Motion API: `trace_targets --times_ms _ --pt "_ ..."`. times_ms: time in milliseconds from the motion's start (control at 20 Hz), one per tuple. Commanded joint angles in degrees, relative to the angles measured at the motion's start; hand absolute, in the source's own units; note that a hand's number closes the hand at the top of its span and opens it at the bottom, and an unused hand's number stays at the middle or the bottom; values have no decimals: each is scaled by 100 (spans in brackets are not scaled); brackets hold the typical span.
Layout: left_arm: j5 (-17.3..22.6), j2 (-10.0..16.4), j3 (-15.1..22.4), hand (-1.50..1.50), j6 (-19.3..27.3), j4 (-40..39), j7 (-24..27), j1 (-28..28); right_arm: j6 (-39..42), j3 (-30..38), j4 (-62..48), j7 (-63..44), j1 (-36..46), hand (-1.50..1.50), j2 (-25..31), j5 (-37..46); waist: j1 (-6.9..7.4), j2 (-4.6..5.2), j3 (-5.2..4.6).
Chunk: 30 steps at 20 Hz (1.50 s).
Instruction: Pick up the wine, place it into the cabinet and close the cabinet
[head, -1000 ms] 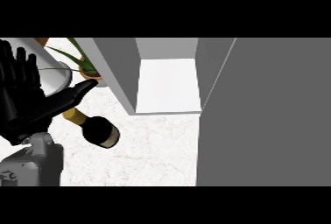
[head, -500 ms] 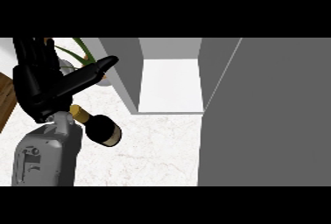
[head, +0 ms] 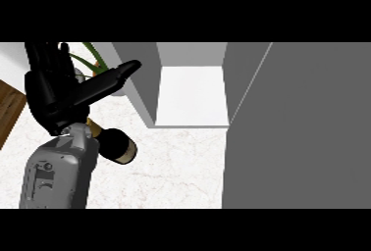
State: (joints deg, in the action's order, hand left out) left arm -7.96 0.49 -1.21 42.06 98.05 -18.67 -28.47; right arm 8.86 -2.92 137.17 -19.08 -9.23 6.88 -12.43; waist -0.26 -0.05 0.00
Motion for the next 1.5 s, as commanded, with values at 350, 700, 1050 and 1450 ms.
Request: trace_targets --times_ms 350,700,1050,1450 --pt "-606 -48 649 -150 611 380 -587 527 123 37 -86 245 -113 -150 -240 68 13 -6 3" --pt "-470 238 154 -150 295 749 -644 933 -6 11 72 -446 339 -150 -142 167 27 -2 0" --pt "-225 158 163 -150 132 1025 -138 1812 -261 -562 265 -522 371 -150 -459 836 28 0 -3" --pt "161 42 32 -150 15 1087 248 2516 63 -208 17 -114 112 -150 -464 539 21 1 -1"
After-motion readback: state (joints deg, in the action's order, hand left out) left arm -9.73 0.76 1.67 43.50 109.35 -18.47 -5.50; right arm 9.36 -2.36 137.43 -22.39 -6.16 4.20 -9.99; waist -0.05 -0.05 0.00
